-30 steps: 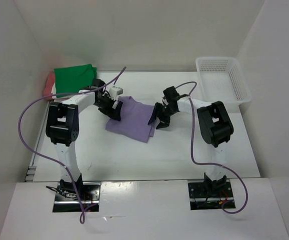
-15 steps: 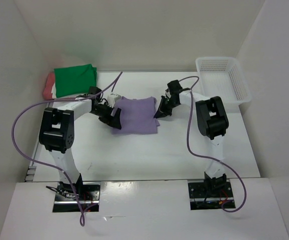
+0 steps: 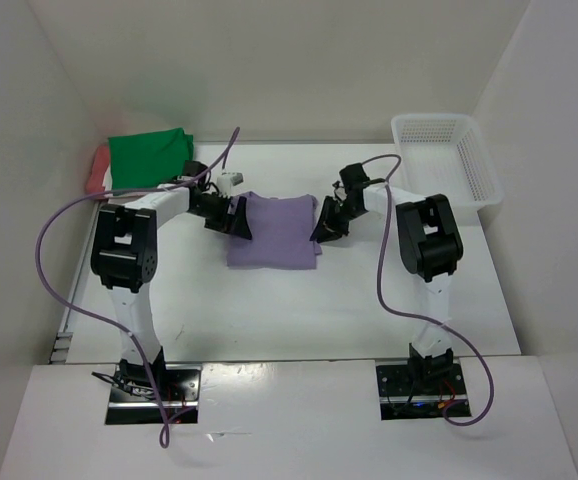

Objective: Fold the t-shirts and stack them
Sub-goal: Put the neatly folded tshirt into the corner of the board with the left arm

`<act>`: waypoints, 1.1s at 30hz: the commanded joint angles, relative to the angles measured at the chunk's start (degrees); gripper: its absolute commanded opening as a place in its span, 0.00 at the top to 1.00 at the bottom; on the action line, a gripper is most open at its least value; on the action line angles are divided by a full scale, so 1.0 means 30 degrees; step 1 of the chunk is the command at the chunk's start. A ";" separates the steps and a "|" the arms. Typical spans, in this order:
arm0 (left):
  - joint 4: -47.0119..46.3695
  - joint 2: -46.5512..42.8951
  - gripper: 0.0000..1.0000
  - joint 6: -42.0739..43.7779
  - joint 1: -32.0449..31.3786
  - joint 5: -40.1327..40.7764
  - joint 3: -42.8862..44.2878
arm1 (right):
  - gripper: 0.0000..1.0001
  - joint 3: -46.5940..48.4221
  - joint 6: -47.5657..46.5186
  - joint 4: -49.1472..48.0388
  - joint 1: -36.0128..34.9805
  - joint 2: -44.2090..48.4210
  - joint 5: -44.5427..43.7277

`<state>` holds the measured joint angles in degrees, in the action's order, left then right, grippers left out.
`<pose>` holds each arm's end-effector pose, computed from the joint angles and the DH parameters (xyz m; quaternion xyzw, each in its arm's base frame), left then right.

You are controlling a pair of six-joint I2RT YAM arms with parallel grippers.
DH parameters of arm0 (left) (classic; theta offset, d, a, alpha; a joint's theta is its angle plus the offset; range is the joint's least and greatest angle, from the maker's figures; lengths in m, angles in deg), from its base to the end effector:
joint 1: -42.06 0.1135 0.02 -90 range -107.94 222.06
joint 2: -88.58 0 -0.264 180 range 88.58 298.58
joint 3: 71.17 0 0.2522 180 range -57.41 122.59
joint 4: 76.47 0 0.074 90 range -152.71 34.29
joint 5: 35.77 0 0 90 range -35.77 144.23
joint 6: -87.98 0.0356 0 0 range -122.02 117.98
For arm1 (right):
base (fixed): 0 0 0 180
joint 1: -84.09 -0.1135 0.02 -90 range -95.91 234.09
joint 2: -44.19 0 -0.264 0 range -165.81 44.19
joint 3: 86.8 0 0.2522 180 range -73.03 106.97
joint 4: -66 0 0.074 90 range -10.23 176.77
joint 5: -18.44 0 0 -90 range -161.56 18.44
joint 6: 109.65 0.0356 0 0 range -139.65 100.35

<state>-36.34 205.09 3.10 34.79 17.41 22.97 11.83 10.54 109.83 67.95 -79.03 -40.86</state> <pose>0.4123 -0.0741 0.1628 0.1741 0.9081 -0.3109 0.2197 0.4103 0.1377 0.1321 0.0667 0.9462 0.3101 0.0637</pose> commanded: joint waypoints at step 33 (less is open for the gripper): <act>-0.0294 0.4849 1.00 -0.2006 -0.0920 -0.3548 0.1449 | 0.71 -0.2095 0.0542 -0.0151 -0.0801 0.2399 -0.0301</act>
<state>-40.08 217.20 -6.73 32.34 2.77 30.12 6.32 13.43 108.98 66.33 -75.60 -40.84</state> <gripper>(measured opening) 0.062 0.290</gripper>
